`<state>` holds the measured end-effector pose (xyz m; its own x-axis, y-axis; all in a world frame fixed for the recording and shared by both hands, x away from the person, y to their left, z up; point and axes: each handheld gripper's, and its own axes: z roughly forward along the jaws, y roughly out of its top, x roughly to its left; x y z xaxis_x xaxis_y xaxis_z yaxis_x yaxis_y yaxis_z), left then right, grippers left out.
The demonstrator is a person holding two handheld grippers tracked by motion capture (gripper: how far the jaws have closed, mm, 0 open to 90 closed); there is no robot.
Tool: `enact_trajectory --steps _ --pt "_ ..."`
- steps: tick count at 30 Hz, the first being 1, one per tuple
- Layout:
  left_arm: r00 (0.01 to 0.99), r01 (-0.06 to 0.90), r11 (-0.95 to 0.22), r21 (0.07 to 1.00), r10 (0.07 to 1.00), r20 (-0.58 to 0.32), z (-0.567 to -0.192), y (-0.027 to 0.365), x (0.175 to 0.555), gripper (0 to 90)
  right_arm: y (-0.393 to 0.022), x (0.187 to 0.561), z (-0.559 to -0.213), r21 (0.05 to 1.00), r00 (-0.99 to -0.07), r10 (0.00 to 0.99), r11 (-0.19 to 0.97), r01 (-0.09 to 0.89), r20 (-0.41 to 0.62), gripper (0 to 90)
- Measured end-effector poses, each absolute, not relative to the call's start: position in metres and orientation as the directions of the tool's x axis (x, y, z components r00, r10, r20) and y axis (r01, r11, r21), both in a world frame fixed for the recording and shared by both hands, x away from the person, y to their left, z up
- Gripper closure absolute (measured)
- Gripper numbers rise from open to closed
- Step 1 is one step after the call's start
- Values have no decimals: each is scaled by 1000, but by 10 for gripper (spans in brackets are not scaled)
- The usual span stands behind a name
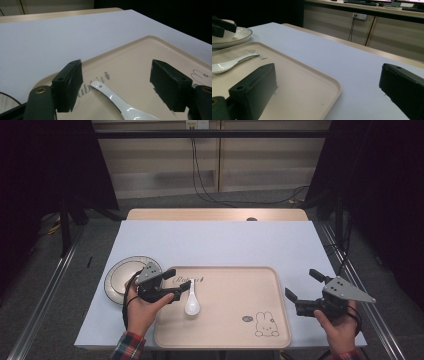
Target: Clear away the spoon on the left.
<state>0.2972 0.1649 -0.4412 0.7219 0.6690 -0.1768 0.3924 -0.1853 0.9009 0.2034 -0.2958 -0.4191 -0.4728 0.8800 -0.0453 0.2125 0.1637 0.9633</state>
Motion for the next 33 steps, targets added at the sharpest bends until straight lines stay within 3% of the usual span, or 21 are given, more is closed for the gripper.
enact_trajectory --steps 15,33 --pt "712 342 -160 926 687 -144 -431 172 297 111 -296 203 -419 963 -475 878 168 210 -49 13" --pt "740 287 -147 947 662 -121 -421 186 293 33 -296 202 -419 963 -475 878 170 209 -52 14"
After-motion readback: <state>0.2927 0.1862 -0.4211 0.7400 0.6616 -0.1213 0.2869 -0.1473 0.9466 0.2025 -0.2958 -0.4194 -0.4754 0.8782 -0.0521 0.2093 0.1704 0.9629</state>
